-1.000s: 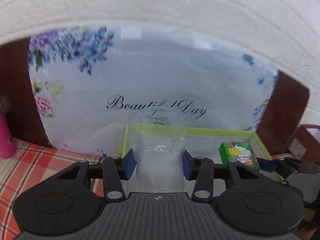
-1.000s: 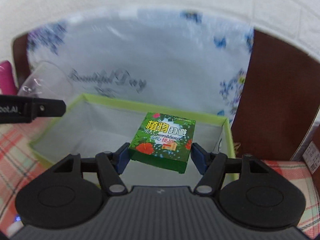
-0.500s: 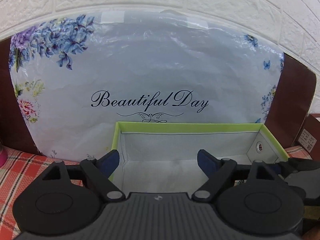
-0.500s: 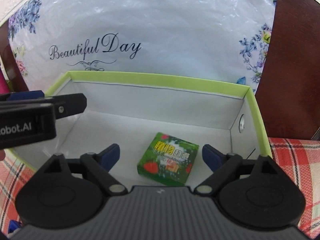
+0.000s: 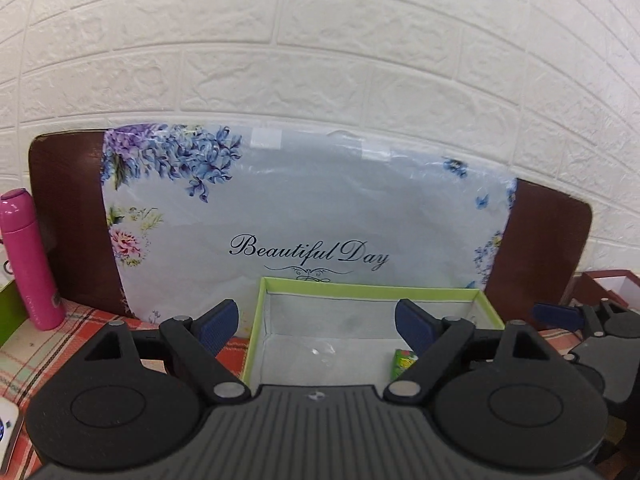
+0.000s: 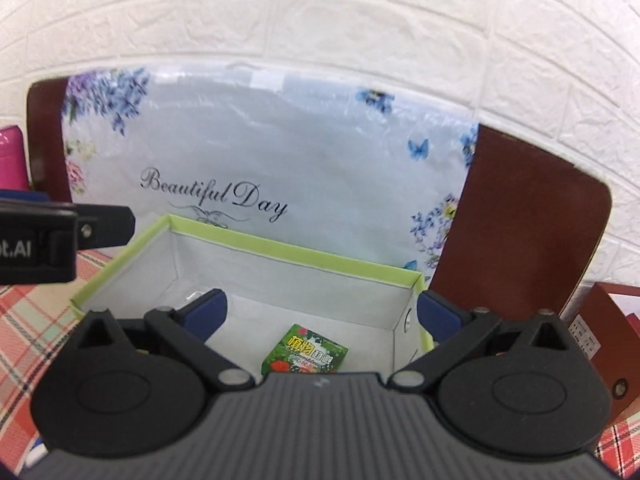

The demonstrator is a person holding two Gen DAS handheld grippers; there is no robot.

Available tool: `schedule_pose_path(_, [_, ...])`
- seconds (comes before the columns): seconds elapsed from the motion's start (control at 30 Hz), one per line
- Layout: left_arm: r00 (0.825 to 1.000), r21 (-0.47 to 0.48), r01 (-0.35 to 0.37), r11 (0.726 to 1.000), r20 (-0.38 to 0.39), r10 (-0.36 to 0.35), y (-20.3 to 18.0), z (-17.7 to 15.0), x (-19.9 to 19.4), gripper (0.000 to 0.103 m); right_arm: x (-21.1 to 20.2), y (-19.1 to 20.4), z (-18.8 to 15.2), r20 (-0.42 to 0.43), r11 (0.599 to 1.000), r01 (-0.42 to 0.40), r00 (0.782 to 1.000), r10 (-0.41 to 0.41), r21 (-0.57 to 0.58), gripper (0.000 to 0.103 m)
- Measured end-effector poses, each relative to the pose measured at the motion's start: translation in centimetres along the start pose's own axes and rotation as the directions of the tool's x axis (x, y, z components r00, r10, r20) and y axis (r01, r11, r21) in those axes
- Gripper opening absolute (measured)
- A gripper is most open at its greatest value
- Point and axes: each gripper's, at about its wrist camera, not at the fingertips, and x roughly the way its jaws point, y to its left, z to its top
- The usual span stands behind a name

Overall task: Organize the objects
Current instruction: 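Reach left gripper to a white glove while right gripper reaches the yellow medicine box, then grasp the glove with left gripper while right gripper grasps the yellow box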

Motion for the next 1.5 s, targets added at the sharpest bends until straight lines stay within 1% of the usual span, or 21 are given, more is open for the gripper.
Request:
schedule_pose_path(0.13, [1.000,0.008,-0.013,1.000,-0.004,0.013,-0.9,-0.7,-3.0,0.089,-3.2,-0.8,-0.1,0.020,1.000,0.000,1.000,0.000,0.003,0.103])
schedule_pose_path(0.23, [1.000,0.023,0.004,1.000,0.003,-0.004,-1.6,-2.1,-5.5,0.089,-6.0,-1.9,-1.2,0.052,1.000,-0.012,0.999,0.012,0.014,0.103])
schedule_pose_path(0.37, [0.999,0.004,0.043,0.999,-0.021,-0.043,-1.9,-5.4,-8.0,0.090,-9.9,-3.8,-4.8,0.100,0.999,-0.029,0.995,0.026,0.036,0.103])
schedule_pose_path(0.47, [0.992,-0.042,0.077,0.996,-0.097,-0.081,-1.9,-8.7,-8.4,0.090,-12.3,-4.8,-8.9,0.123,0.997,-0.060,0.991,0.053,0.057,0.103])
schedule_pose_path(0.53, [0.986,-0.057,0.090,0.994,-0.138,-0.097,-2.1,-10.7,-8.3,0.090,-13.4,-4.9,-11.6,0.100,0.996,-0.075,0.993,0.070,0.048,0.099])
schedule_pose_path(0.67, [0.978,-0.063,0.085,0.994,-0.183,-0.095,-2.5,-12.8,-8.0,0.090,-14.0,-4.3,-15.5,0.048,0.998,-0.056,0.997,0.055,0.015,0.082])
schedule_pose_path(0.77, [0.982,-0.046,0.076,0.996,-0.169,-0.083,-2.9,-12.6,-7.5,0.090,-13.4,-4.1,-16.2,0.015,0.997,-0.072,0.997,0.072,0.016,0.067])
schedule_pose_path(0.83, [0.984,-0.032,0.062,0.998,-0.167,-0.066,-3.2,-12.3,-7.0,0.090,-12.7,-3.9,-16.1,0.013,0.997,-0.079,0.997,0.079,0.022,0.066])
schedule_pose_path(0.87, [0.983,-0.028,0.063,0.998,-0.168,-0.066,-3.2,-12.3,-6.8,0.090,-12.3,-3.8,-15.9,0.006,0.997,-0.074,0.997,0.073,0.023,0.062])
schedule_pose_path(0.9, [0.982,-0.025,0.081,0.996,-0.167,-0.084,-3.2,-12.3,-6.6,0.082,-11.9,-3.7,-15.8,-0.004,0.997,-0.069,0.998,0.069,0.023,0.052])
schedule_pose_path(0.93, [0.980,-0.026,0.100,0.995,-0.172,-0.103,-3.1,-12.4,-6.4,0.067,-11.7,-3.6,-15.8,-0.008,0.997,-0.074,0.997,0.074,0.019,0.041])
schedule_pose_path(0.97, [0.972,-0.029,0.120,0.992,-0.199,-0.123,-2.9,-12.4,-6.1,0.026,-11.7,-3.5,-15.8,-0.013,0.996,-0.086,0.996,0.086,0.013,0.024])
schedule_pose_path(1.0, [0.963,-0.041,0.136,0.990,-0.229,-0.142,-2.7,-12.4,-5.8,0.009,-12.0,-3.4,-15.8,-0.006,0.995,-0.098,0.995,0.098,0.010,0.022])
schedule_pose_path(1.03, [0.958,-0.058,0.150,0.987,-0.236,-0.160,-2.3,-12.4,-5.9,0.008,-12.5,-3.4,-15.9,0.010,0.994,-0.107,0.994,0.107,0.007,0.022])
schedule_pose_path(1.07, [0.958,-0.066,0.161,0.985,-0.230,-0.172,-2.0,-12.4,-6.2,0.002,-13.1,-3.4,-15.9,0.026,0.994,-0.110,0.994,0.110,0.002,0.021])
schedule_pose_path(1.17, [0.956,-0.048,0.204,0.978,-0.204,-0.210,-1.4,-12.1,-8.4,0.001,-15.2,-3.4,-15.7,0.083,0.994,-0.102,0.991,0.104,-0.029,0.020])
schedule_pose_path(1.23, [0.948,-0.024,0.251,0.968,-0.197,-0.251,-1.0,-12.1,-10.4,0.001,-16.8,-3.5,-15.5,0.110,0.992,-0.107,0.987,0.113,-0.060,0.019])
schedule_pose_path(1.3, [0.941,-0.004,0.266,0.964,-0.215,-0.261,-0.6,-12.8,-11.9,0.001,-18.3,-3.6,-15.7,0.120,0.986,-0.136,0.982,0.147,-0.096,0.019])
schedule_pose_path(1.37, [0.932,-0.005,0.266,0.964,-0.252,-0.258,-0.2,-14.1,-12.8,0.001,-19.7,-3.4,-16.3,0.102,0.974,-0.177,0.976,0.192,-0.141,0.019])
schedule_pose_path(1.43, [0.916,-0.031,0.268,0.963,-0.303,-0.265,0.2,-15.8,-13.1,0.001,-20.8,-2.8,-17.5,0.059,0.960,-0.214,0.972,0.228,-0.182,0.020])
schedule_pose_path(1.5, [0.900,-0.071,0.258,0.963,-0.344,-0.267,0.3,-17.3,-13.2,0.006,-21.4,-2.5,-18.8,-0.014,0.944,-0.276,0.960,0.279,-0.179,0.023])
